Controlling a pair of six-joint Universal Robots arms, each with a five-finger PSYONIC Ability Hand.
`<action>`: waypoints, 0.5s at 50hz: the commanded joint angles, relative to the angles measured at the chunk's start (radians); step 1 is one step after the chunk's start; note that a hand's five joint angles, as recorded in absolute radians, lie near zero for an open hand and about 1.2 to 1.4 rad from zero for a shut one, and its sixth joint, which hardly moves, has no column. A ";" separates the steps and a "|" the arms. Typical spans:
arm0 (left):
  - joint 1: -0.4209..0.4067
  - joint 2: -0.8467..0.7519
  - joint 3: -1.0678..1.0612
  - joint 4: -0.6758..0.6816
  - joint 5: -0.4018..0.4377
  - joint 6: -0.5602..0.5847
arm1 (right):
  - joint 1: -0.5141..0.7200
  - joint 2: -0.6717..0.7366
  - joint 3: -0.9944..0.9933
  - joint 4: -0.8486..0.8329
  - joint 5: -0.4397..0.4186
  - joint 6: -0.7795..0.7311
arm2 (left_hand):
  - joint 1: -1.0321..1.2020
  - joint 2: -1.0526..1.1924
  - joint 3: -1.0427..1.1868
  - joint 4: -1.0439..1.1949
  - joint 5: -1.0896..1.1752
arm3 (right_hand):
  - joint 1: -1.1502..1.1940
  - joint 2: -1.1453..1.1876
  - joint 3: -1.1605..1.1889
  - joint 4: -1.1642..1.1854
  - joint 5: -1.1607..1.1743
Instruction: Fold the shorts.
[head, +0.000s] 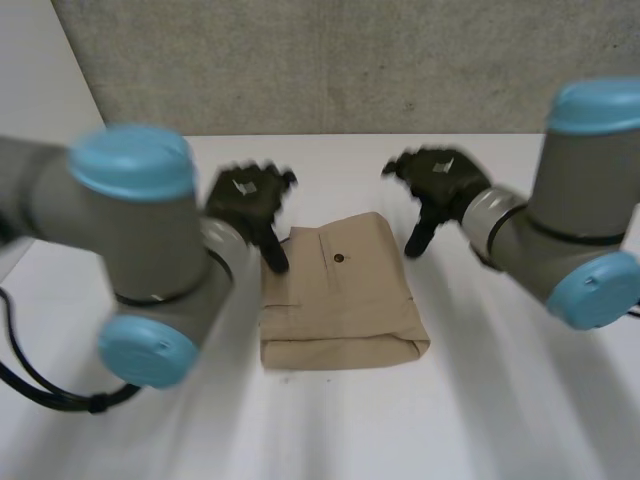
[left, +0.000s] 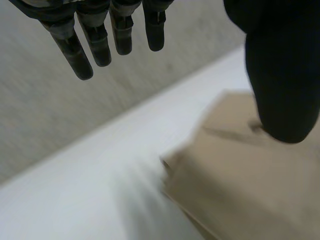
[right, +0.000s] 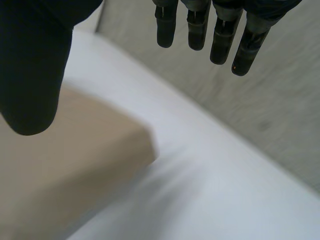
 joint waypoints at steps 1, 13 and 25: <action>0.100 0.254 0.015 -0.078 0.001 -0.011 | -0.012 -0.196 0.012 -0.034 0.154 0.081 | -0.032 -0.030 -0.035 -0.027 -0.031 | -0.007 -0.051 -0.034 -0.068 -0.070; 0.177 0.368 0.056 -0.271 0.042 -0.083 | -0.047 -0.267 0.004 0.061 0.199 0.088 | -0.044 -0.042 -0.047 -0.039 -0.042 | -0.007 -0.051 -0.034 -0.068 -0.070; 0.173 0.369 0.039 -0.270 0.059 -0.104 | -0.035 -0.264 0.027 0.035 0.195 0.071 | -0.047 -0.045 -0.050 -0.041 -0.045 | -0.007 -0.051 -0.034 -0.068 -0.070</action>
